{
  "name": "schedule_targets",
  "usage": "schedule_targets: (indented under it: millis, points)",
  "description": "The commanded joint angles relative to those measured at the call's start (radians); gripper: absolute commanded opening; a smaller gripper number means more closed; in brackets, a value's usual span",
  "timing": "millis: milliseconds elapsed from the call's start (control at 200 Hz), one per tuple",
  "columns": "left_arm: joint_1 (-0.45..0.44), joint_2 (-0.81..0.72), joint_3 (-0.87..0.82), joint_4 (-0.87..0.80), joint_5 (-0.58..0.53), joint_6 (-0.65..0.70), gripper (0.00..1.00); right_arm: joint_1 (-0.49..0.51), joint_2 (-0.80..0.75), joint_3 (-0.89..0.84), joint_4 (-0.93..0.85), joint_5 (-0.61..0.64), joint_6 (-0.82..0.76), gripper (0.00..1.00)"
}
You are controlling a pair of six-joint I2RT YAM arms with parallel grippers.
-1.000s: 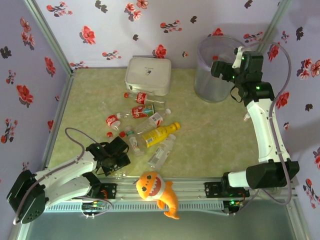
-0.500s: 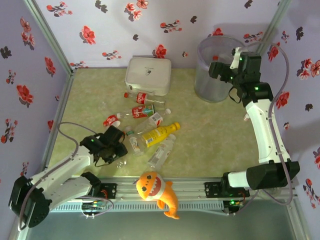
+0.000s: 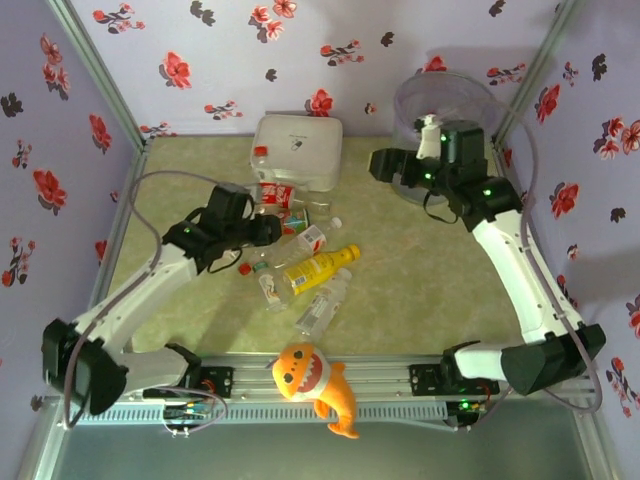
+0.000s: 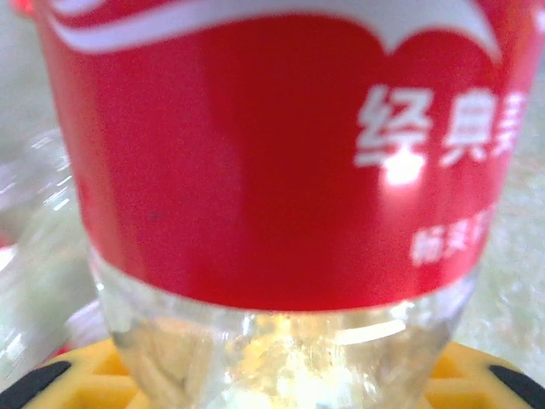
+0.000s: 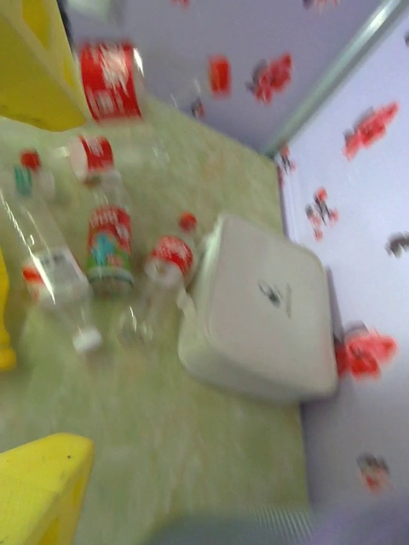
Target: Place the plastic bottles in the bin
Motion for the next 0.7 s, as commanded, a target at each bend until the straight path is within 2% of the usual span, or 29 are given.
schedule_targets:
  millis: [0, 100, 270, 480, 695]
  points:
    - [0.013, 0.075, 0.05, 0.199, 0.196, 0.159, 0.0, 0.038, 0.025, -0.056, 0.154, -0.189, 0.127, 0.92]
    - [0.014, 0.119, 0.06, 0.254, 0.287, 0.185, 0.0, 0.061, 0.059, -0.088, 0.236, -0.249, 0.19, 0.91]
    - [0.013, 0.119, 0.024, 0.332, 0.384, 0.207, 0.0, 0.112, 0.142, -0.091, 0.308, -0.262, 0.236, 0.91]
    - [0.013, 0.117, 0.003, 0.338, 0.421, 0.229, 0.0, 0.164, 0.248, -0.088, 0.473, -0.31, 0.32, 0.92]
    - [0.012, 0.13, 0.007, 0.343, 0.476, 0.239, 0.0, 0.169, 0.305, -0.088, 0.571, -0.329, 0.361, 0.92]
